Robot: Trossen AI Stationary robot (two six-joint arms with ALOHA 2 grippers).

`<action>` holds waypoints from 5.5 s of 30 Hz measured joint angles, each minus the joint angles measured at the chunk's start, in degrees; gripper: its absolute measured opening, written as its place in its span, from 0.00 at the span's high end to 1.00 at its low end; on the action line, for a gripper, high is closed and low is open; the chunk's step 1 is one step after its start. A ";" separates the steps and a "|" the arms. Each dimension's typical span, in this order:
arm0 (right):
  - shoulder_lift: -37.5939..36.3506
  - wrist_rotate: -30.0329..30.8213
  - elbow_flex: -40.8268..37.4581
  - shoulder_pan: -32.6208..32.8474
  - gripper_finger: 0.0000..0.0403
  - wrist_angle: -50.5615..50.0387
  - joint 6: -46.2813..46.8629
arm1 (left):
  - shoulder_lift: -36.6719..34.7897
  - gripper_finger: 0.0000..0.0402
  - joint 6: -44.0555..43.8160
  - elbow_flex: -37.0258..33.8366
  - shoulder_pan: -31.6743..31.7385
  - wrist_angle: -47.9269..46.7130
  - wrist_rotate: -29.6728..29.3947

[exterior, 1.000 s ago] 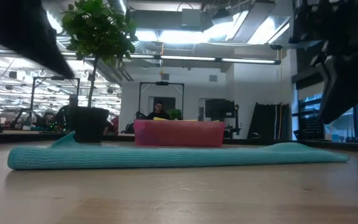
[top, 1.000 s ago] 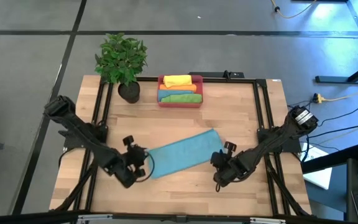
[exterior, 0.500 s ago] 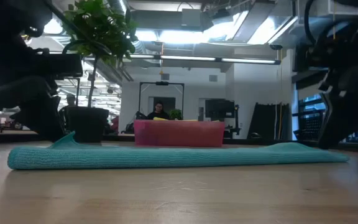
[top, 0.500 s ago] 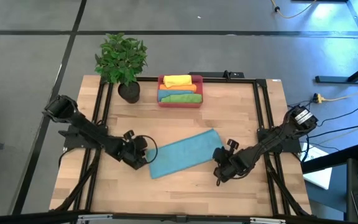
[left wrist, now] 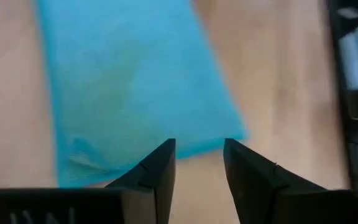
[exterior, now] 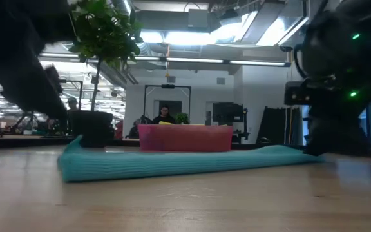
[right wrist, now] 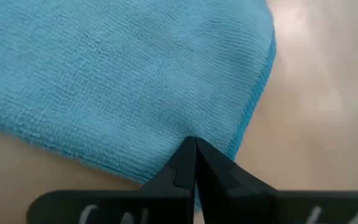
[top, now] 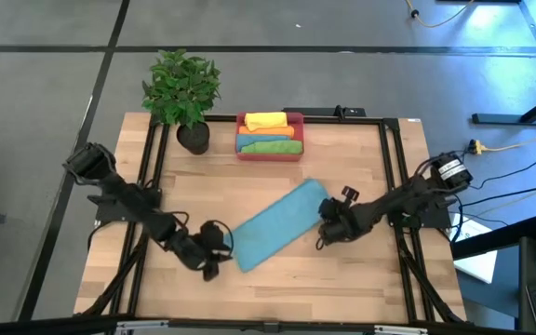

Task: Roll microfiber towels into tight, uniform cylinder then place into a basket
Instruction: Fold the blue towel

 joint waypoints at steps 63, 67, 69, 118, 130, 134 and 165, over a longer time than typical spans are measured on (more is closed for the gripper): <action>9.00 -7.87 19.52 10.10 0.55 49.83 -31.63 | 2.45 0.68 31.17 -6.12 -14.93 47.94 -27.90; 11.46 -9.33 19.52 10.10 0.55 52.16 -31.79 | 3.87 0.68 30.83 -6.12 -14.14 49.57 -25.10; 12.91 -10.10 19.79 10.10 0.55 52.85 -31.83 | 4.15 0.68 30.87 -6.12 -14.16 50.41 -24.60; 26.60 -8.36 35.06 9.68 0.55 48.54 -37.82 | 4.20 0.68 31.38 -6.05 -12.14 53.60 -24.25; 26.60 -7.72 35.04 9.66 0.49 43.23 -32.08 | 4.20 0.68 31.46 -6.05 -11.26 53.48 -23.84; 26.60 -8.29 35.04 9.68 0.41 43.16 -31.84 | 4.20 0.68 31.48 -6.05 -11.26 53.18 -23.84; 26.60 -10.91 35.04 9.64 0.32 42.95 -32.25 | 4.20 0.50 30.93 -6.03 -10.53 52.70 -22.48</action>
